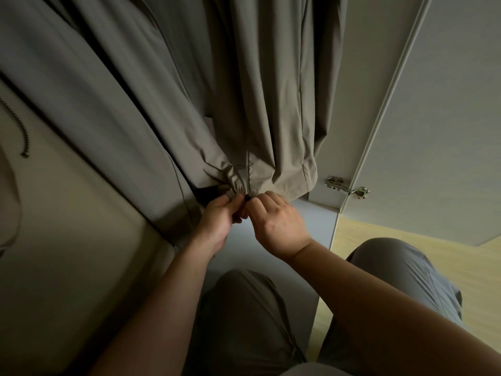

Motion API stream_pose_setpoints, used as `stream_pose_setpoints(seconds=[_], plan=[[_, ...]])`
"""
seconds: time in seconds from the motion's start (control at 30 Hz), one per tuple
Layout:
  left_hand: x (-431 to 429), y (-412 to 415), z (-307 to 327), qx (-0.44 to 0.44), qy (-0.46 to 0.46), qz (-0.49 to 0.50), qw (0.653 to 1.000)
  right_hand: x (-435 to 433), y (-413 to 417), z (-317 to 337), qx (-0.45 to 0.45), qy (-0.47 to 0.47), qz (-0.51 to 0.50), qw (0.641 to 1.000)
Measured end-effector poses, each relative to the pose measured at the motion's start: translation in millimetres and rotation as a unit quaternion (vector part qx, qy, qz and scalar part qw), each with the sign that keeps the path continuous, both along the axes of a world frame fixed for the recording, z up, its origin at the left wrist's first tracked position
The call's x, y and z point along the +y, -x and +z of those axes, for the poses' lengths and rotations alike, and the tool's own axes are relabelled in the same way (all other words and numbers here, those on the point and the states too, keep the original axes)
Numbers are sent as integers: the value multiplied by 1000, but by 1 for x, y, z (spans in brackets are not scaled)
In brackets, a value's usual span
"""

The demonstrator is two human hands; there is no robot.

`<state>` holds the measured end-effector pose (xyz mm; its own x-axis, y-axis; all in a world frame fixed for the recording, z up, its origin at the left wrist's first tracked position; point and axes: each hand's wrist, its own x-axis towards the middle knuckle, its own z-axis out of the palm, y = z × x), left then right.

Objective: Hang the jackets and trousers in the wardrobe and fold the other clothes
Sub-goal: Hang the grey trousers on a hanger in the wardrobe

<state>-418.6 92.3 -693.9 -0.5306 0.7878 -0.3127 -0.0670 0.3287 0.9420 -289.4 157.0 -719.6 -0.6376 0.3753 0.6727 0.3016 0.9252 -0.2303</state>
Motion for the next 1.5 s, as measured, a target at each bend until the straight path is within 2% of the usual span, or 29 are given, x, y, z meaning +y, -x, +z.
stream_pose_setpoints(seconds=[0.07, 0.2, 0.5, 0.7, 0.8, 0.9, 1.0, 1.07, 1.2, 1.4, 1.5], plan=[[-1, -1, 1, -38, -16, 6, 999, 3, 3, -1, -1, -14, 7, 1000], [3, 2, 2, -46, -27, 0, 999, 10, 3, -5, 6, -34, -2, 999], [-2, 12, -4, -145, -61, -25, 987, 8, 7, 0, -19, -26, 10, 999], [-9, 20, -19, -166, -42, -61, 983, -1, 2, -14, -31, -17, 11, 999], [-17, 21, -35, -158, -26, -60, 985, -10, 0, -22, -60, 25, 7, 998], [-20, 21, -46, -105, -22, -39, 993, -14, -2, -25, -56, 124, 5, 991], [-20, 17, -54, -87, -30, -19, 996, -13, -3, -27, -17, 293, -1, 956], [-19, 15, -59, -86, -31, -8, 996, -12, -2, -29, 16, 396, -27, 918], [-17, 12, -66, -79, -23, 18, 996, -7, 3, -33, 18, 551, -73, 831], [-13, 10, -61, -40, -19, 22, 999, -3, 18, -29, 31, 668, -113, 735], [-14, 11, -59, 37, 12, 24, 999, -1, 20, -28, -1, 676, -128, 726]])
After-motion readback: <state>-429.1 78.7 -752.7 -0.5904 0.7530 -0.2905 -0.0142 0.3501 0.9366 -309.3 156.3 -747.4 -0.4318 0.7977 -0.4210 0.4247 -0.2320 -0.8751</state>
